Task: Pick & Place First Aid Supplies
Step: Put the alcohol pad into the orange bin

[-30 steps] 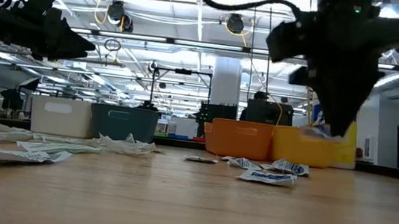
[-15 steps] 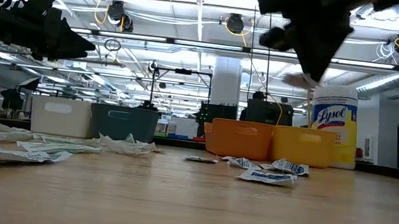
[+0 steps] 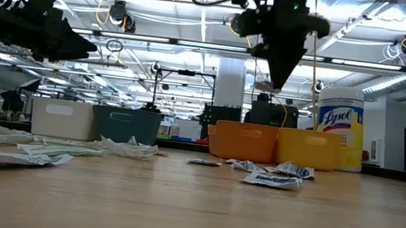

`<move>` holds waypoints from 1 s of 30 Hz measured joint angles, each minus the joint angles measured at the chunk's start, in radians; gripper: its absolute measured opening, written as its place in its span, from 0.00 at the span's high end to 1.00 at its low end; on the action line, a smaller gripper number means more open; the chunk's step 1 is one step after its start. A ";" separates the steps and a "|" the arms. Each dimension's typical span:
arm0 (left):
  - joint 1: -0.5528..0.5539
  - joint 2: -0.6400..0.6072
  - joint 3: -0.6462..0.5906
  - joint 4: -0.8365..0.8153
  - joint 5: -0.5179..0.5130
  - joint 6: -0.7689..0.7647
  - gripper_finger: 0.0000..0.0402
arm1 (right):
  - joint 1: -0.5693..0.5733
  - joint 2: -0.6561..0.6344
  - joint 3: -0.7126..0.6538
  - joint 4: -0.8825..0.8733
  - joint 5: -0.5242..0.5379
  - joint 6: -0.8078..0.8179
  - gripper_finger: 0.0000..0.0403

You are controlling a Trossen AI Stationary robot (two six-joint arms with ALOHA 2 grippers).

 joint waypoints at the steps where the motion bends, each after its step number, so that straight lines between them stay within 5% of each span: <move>1: 0.000 0.000 0.000 0.000 0.000 0.000 0.26 | -0.027 0.000 0.000 0.000 0.001 -0.013 1.00; 16: 0.000 0.000 0.000 0.000 0.000 0.000 0.26 | -0.338 0.004 0.001 0.160 0.078 -0.228 1.00; 30: 0.000 0.000 0.000 0.000 0.000 0.000 0.26 | -0.394 0.198 0.002 0.409 0.079 -0.289 1.00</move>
